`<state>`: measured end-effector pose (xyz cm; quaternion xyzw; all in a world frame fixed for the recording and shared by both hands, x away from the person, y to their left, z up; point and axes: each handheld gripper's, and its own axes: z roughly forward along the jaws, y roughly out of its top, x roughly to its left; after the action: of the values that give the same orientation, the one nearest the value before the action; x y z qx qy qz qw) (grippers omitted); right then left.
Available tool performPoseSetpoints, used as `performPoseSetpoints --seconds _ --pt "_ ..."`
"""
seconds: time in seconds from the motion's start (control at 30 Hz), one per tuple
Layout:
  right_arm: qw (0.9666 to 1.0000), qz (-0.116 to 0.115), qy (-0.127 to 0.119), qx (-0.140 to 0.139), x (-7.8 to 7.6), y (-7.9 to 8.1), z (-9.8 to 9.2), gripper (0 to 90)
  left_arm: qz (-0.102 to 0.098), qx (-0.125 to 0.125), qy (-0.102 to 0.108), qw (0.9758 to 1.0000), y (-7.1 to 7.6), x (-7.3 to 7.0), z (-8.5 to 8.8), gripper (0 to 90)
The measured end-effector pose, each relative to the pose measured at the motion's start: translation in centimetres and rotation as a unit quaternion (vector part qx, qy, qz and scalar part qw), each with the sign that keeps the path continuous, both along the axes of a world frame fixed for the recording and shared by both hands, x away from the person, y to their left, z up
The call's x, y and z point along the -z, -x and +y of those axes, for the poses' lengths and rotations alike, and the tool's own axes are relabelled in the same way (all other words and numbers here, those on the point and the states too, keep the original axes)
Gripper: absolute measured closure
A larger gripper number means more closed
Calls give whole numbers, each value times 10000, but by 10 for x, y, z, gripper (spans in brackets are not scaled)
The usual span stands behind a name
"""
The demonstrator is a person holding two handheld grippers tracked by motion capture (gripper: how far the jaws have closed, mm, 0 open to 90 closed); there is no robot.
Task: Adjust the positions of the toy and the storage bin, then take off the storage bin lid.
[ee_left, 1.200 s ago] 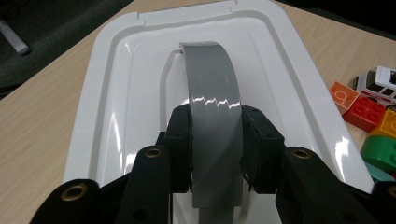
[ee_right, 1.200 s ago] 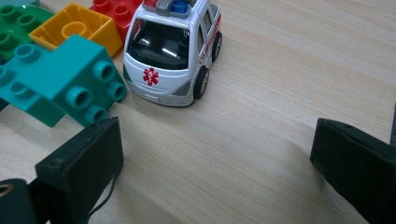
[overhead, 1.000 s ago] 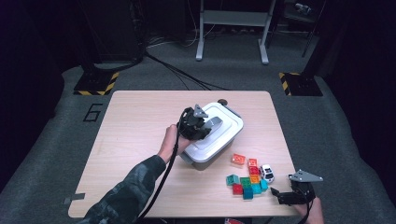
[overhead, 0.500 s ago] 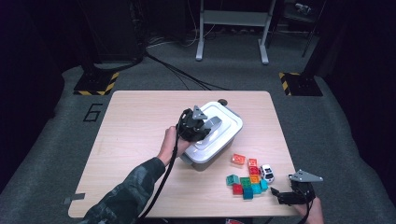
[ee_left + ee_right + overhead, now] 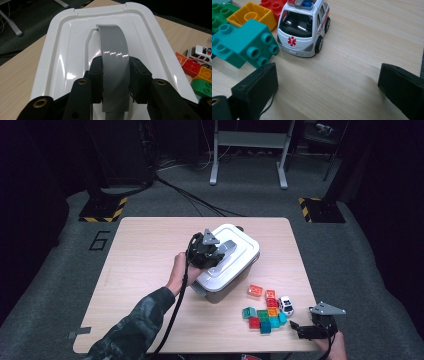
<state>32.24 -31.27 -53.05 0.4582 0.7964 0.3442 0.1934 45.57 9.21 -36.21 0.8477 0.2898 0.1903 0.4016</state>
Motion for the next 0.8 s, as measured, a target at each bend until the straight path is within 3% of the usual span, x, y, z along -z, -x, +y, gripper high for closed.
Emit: performPoseSetpoints --seconds 0.47,0.8 --pt "10000 4 -12 56 0 0 1 24 -213 -246 185 9993 0 -24 21 671" --pt "10000 2 -7 51 0 0 1 24 -366 -755 213 9962 -5 -38 66 671"
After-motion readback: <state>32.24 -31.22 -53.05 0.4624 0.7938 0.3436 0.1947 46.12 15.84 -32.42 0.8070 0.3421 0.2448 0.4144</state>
